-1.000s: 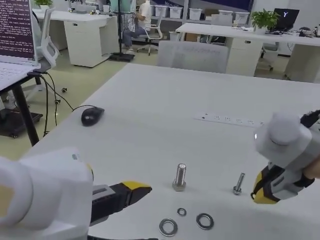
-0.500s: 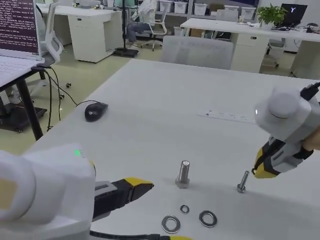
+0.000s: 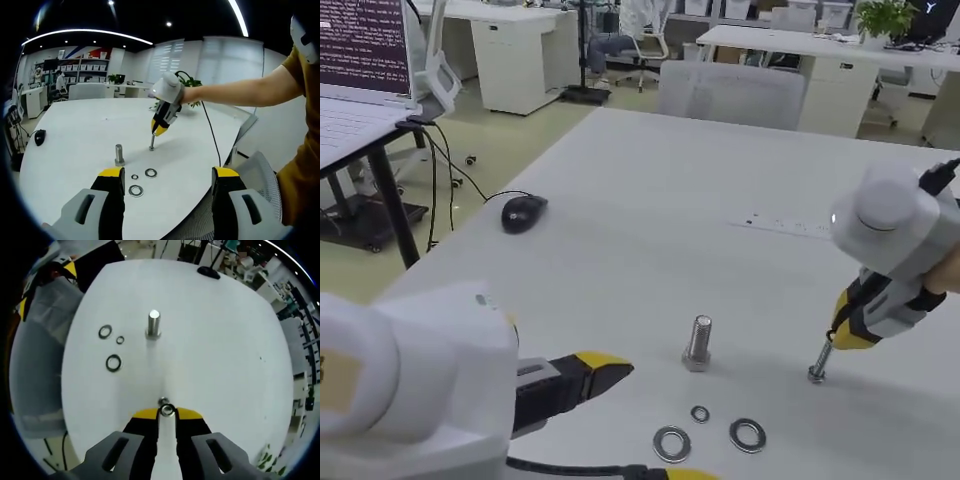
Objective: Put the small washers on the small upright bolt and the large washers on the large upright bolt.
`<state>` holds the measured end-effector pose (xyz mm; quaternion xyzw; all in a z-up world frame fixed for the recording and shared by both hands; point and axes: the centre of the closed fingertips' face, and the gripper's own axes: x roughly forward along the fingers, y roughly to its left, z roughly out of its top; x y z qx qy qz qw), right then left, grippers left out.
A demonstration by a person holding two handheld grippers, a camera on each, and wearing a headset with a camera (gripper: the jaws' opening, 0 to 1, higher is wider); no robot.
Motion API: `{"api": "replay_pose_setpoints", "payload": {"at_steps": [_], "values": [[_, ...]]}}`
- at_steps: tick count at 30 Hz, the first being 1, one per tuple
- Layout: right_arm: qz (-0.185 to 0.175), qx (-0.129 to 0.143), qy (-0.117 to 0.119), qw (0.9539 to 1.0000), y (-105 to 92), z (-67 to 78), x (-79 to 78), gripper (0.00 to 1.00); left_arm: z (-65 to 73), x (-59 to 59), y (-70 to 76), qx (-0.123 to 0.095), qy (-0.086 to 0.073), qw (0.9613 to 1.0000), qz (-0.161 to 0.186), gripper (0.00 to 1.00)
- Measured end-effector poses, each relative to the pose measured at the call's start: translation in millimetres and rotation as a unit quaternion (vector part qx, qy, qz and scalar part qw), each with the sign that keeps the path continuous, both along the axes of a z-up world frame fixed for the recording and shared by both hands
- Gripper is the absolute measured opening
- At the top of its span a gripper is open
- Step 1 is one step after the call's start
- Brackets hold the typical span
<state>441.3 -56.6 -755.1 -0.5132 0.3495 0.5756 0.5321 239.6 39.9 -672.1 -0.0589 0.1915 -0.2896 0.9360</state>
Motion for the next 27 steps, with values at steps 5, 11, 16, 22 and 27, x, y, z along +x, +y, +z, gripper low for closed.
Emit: {"api": "replay_pose_setpoints", "payload": {"at_steps": [5,11,16,22,27], "values": [[0.001,-0.003,0.002,1.0,0.4,-3.4,1.6,0.12,-0.5,1.1,0.5,0.001,0.002,1.0,0.0,0.7],[-0.001,-0.006,0.005,1.0,-0.4,-7.0,3.1,0.12,-0.1,2.3,1.0,-0.001,0.001,1.0,0.0,0.7],[-0.001,-0.01,0.007,0.9999,-0.5,-10.9,3.8,0.12,-1.2,2.0,1.2,-0.003,0.003,1.0,0.001,0.7],[0.003,-0.015,0.009,0.9998,0.9,-18.1,4.9,0.12,-0.5,2.5,3.2,-0.001,0.003,1.0,0.003,0.7],[0.003,-0.019,0.014,0.9997,1.1,-26.9,6.1,0.13,-0.1,2.6,3.8,-0.001,0.004,1.0,0.004,0.7]]}}
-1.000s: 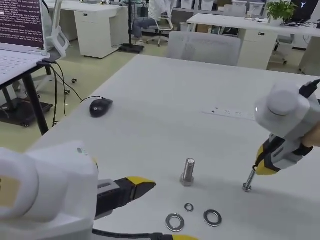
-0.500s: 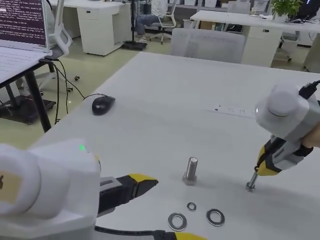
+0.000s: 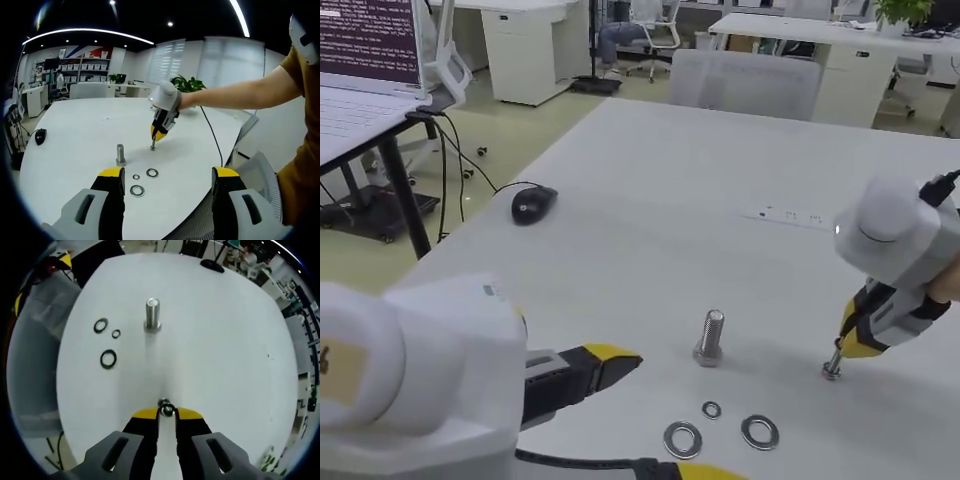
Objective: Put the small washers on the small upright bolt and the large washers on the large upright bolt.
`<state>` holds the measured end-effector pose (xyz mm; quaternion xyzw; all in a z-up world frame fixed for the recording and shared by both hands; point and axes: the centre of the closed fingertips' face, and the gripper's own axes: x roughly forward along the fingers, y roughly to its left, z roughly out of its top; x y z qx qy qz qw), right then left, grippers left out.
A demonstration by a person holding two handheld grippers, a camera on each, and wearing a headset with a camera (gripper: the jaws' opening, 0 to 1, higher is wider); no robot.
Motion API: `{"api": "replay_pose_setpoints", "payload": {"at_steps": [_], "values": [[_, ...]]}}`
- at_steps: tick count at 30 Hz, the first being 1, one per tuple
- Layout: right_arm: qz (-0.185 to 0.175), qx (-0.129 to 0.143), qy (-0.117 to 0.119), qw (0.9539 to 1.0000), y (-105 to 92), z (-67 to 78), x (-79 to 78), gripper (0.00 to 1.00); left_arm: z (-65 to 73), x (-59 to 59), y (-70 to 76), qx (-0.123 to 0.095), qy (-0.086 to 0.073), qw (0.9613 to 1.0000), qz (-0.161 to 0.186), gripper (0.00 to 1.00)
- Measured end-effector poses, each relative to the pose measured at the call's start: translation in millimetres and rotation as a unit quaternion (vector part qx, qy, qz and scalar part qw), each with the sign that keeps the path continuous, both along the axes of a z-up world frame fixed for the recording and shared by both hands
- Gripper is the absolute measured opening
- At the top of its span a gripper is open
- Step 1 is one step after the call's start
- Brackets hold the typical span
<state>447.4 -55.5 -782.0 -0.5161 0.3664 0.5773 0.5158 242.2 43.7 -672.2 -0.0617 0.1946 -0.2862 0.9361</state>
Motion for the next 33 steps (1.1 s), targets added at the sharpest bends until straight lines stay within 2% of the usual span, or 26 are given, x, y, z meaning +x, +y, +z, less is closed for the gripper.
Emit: {"api": "replay_pose_setpoints", "payload": {"at_steps": [19,25,33], "values": [[0.002,-0.006,0.016,0.9998,3.6,-25.0,2.2,0.13,-4.3,2.6,3.9,0.001,0.011,0.9999,0.002,0.7],[0.0,-0.002,0.016,0.9999,2.6,-25.8,2.0,0.17,-6.4,3.0,3.8,0.0,0.013,0.9999,0.002,0.7],[-0.011,0.01,0.009,0.9999,-5.4,-12.8,-2.8,0.18,-3.8,1.4,3.6,0.003,0.009,1.0,-0.001,0.7]]}}
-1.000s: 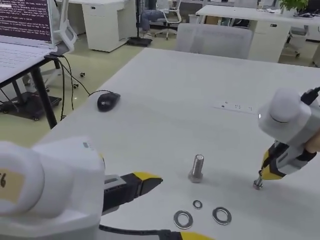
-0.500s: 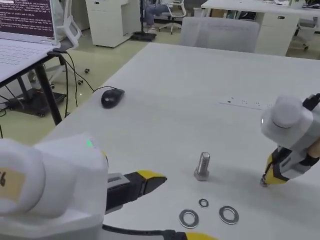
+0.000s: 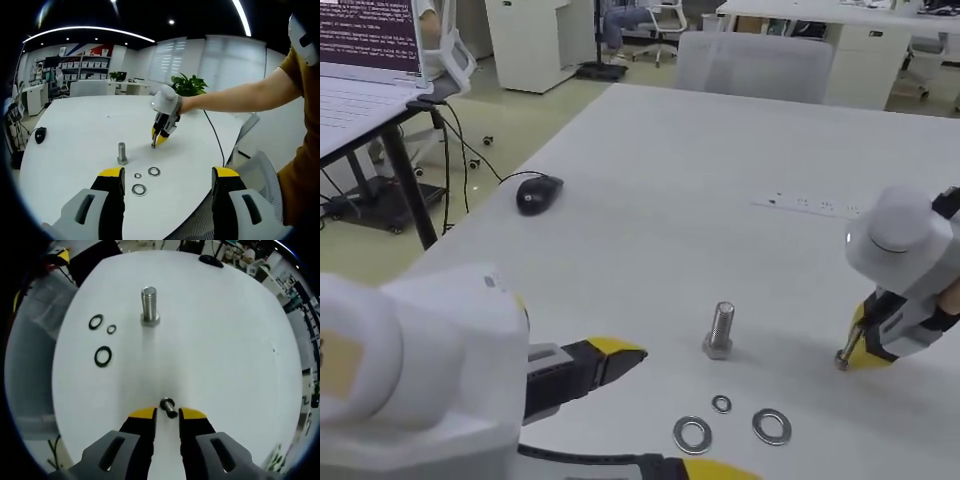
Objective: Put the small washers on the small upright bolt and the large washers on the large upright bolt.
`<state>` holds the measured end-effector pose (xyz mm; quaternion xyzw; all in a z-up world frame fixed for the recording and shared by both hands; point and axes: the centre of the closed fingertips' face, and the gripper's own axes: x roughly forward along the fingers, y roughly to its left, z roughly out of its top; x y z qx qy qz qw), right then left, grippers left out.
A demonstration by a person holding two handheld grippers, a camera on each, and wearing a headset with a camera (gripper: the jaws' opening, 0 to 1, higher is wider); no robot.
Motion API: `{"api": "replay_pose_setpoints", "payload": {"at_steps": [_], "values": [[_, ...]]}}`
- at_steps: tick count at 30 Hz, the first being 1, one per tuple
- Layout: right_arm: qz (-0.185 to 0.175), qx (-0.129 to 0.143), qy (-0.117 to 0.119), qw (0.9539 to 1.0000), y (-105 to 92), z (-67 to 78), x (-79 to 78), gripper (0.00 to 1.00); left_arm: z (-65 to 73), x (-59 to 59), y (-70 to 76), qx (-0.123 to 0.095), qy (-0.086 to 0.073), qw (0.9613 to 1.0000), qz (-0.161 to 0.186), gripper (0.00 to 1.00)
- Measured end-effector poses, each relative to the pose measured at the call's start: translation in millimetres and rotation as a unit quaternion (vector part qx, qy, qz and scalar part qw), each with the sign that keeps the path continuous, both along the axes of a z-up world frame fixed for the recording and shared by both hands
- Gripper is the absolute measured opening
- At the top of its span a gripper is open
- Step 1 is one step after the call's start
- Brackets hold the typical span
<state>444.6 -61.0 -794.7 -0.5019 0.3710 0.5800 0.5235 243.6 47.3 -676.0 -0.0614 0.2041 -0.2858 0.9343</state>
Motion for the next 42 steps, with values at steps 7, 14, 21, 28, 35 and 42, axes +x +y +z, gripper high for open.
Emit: {"api": "replay_pose_setpoints", "payload": {"at_steps": [7,14,21,28,35,42], "values": [[-0.013,0.013,-0.012,0.9997,-12.6,16.0,-11.0,0.19,7.4,-7.0,-3.5,0.009,-0.008,0.9999,-0.007,0.7],[-0.016,0.027,-0.023,0.9992,-19.1,29.7,-32.3,0.19,18.7,-15.1,-7.8,0.017,-0.022,0.9995,-0.014,0.7],[-0.006,0.036,-0.021,0.9991,-15.3,31.3,-59.9,0.19,27.6,-24.6,-10.8,0.022,-0.038,0.9989,-0.015,0.7],[0.005,0.04,-0.013,0.9991,-2.5,23.3,-81.3,0.19,27.6,-32.9,-11.8,0.025,-0.041,0.9987,-0.019,0.7],[0.022,0.048,-0.002,0.9986,22.9,16.0,-102.7,0.19,26.8,-41.6,-0.6,0.031,-0.043,0.9984,-0.016,0.7],[0.043,0.053,0.004,0.9977,51.2,10.1,-117.1,0.19,26.9,-45.8,12.9,0.034,-0.046,0.9983,-0.01,0.7]]}}
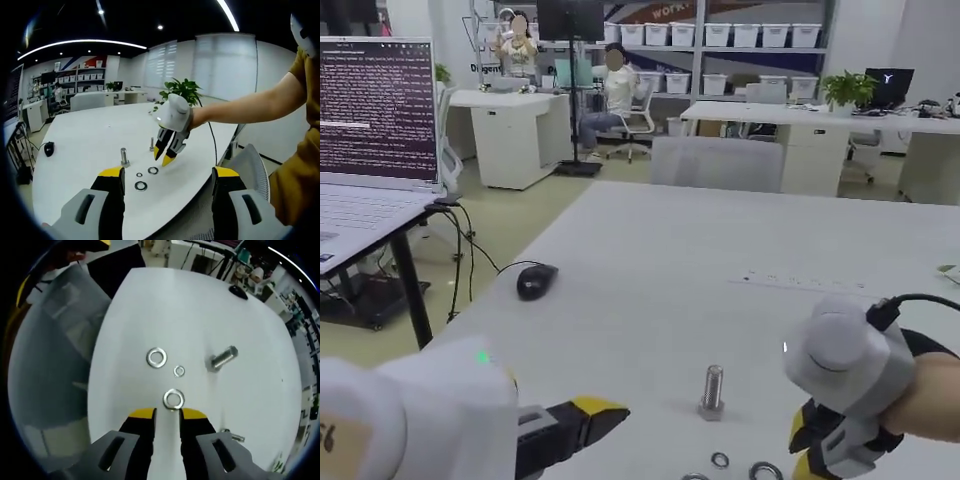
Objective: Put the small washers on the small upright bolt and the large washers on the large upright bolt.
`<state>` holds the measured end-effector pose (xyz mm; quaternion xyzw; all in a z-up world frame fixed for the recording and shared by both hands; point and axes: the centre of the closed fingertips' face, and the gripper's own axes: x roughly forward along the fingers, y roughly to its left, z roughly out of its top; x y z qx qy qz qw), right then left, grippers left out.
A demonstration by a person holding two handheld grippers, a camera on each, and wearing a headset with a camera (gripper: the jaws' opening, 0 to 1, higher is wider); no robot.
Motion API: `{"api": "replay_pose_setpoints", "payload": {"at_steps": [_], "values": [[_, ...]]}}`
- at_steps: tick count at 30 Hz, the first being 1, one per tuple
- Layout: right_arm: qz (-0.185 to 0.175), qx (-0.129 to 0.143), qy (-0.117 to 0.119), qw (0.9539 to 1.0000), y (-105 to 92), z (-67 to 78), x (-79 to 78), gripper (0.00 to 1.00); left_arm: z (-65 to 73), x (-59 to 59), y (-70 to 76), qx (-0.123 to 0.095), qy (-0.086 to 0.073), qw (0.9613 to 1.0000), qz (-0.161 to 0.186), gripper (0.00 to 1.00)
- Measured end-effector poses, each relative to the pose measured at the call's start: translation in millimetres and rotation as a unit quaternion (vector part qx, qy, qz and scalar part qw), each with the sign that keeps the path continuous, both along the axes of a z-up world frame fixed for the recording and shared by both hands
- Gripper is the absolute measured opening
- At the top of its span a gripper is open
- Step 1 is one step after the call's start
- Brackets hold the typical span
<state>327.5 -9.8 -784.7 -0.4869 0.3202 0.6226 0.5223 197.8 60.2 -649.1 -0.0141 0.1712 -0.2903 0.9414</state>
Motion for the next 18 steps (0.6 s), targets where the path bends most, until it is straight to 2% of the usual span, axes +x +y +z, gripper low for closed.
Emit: {"api": "replay_pose_setpoints", "payload": {"at_steps": [10,15,17,18], "values": [[0.016,-0.002,0.007,0.9998,29.8,-7.9,1.0,0.19,-5.4,5.1,21.8,-0.003,0.005,0.9999,0.013,0.7],[0.028,-0.015,0.013,0.9994,38.2,-18.2,0.8,0.19,-15.4,11.7,26.2,-0.008,0.019,0.9997,0.017,0.7],[0.028,-0.014,0.02,0.9993,41.2,-18.7,1.3,0.19,-18.3,15.1,27.2,-0.003,0.023,0.9996,0.017,0.7],[0.029,-0.014,0.02,0.9993,41.5,-19.3,2.4,0.19,-22.9,17.6,29.5,0.008,0.029,0.9994,0.018,0.7]]}}
